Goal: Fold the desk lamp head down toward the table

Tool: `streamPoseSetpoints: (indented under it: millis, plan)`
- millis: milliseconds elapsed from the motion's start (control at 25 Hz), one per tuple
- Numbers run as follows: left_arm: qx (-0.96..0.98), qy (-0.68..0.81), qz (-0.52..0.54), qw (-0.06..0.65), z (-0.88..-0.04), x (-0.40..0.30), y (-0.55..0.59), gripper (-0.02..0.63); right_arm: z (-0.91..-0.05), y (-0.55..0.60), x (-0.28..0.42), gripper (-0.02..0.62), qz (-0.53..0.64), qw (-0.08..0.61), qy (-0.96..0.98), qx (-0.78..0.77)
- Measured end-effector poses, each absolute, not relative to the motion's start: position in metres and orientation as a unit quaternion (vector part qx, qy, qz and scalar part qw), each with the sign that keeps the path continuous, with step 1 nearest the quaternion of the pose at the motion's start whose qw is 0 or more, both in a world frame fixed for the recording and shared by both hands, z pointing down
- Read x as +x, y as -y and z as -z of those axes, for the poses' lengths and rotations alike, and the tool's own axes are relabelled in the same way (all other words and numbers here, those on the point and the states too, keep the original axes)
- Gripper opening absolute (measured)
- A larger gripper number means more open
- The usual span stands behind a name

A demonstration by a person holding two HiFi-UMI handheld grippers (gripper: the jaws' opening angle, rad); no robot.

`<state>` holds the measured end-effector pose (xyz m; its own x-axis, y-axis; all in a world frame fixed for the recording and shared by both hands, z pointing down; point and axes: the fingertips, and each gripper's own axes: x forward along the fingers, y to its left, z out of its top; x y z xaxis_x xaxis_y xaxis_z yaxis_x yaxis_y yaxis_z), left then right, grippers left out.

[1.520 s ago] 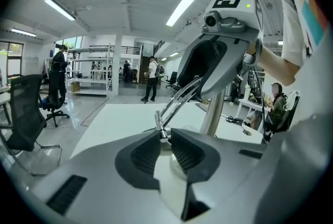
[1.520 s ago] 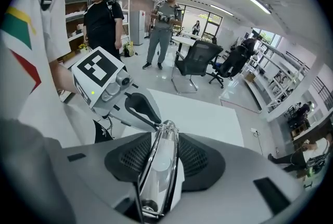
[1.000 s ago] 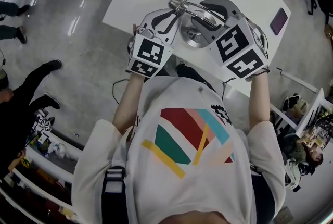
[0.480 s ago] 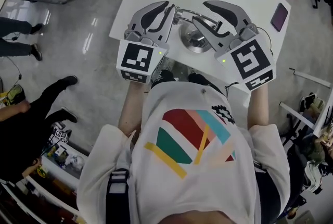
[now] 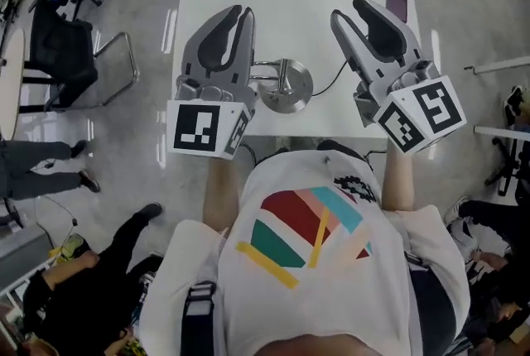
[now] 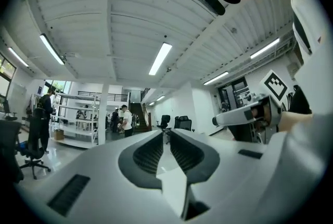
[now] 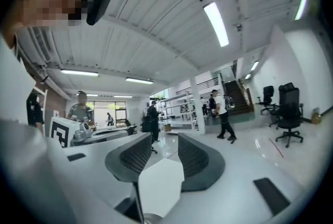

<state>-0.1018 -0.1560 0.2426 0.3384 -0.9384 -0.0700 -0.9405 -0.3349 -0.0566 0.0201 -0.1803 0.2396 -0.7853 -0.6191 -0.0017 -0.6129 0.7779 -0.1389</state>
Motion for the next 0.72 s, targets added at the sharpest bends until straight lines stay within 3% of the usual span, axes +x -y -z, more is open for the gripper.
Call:
streamPoseSetpoints:
  millis: [240, 720]
  plan:
    - [-0.842, -0.535, -0.024, 0.060, -0.226, -0.061, 0.166, 0.089, -0.242, 0.174, 0.078, 0.164, 0.099, 0.083, -0.910, -0.394]
    - [-0.865, -0.498, -0.023, 0.049, -0.229, -0.021, 0.170, 0.087, -0.258, 0.161, 0.093, 0.163, 0.058, 0.033, -0.904, -0.423]
